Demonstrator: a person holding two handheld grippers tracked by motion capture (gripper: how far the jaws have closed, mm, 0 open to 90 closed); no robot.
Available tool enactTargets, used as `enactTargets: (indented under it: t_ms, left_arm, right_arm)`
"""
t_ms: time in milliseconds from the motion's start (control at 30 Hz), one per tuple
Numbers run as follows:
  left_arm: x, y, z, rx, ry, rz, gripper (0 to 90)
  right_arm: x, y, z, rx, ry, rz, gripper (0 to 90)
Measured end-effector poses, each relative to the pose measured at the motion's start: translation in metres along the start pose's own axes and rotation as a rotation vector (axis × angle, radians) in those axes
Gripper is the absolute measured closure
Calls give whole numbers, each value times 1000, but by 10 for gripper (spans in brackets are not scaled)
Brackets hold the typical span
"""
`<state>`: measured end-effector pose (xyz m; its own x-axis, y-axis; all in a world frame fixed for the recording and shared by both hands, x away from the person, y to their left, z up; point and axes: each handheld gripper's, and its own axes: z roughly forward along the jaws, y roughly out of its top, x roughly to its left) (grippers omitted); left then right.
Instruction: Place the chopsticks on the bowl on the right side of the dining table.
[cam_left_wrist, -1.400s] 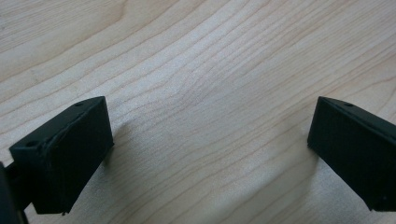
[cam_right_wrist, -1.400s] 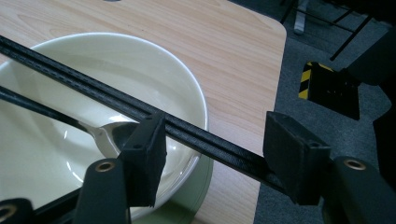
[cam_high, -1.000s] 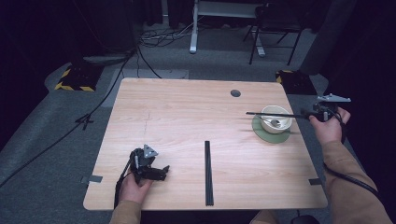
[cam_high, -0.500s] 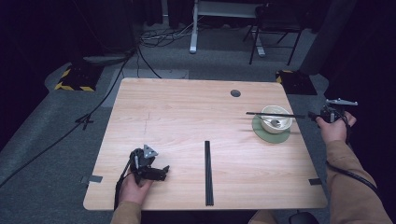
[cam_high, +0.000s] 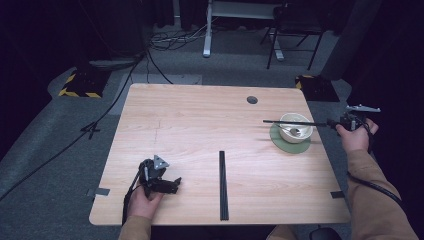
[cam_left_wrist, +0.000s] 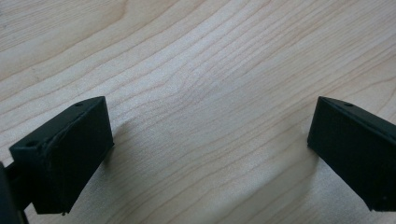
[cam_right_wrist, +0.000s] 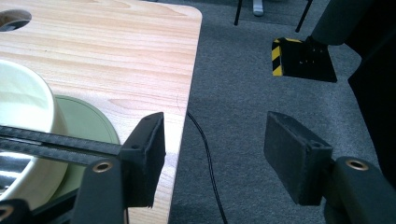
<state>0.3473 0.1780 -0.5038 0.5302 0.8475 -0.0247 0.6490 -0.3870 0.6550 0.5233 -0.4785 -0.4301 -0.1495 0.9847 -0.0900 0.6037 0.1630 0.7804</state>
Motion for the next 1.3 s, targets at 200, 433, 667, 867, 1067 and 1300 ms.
enactTargets:
  t_ms: [200,433,667,867,1067,1300]
  left_arm:
    - [0,0,0,4,-3,0,3]
    - [1,1,0,7,-4,4,3]
    - [0,1,0,7,-8,0,3]
    - [1,1,0,8,-10,5,3]
    - [1,1,0,9,-12,9,4]
    - [2,0,-1,3,-13,15,4]
  right_arm:
    - [1,1,-14,-27,10,-6,386]
    - [13,-1,-31,-46,50,-37,379]
    - [36,3,-61,-66,176,-50,351]
    - [59,6,-85,-71,274,-95,330]
    - [81,6,-109,-87,358,-120,325]
    - [100,-2,-128,-85,432,-142,319]
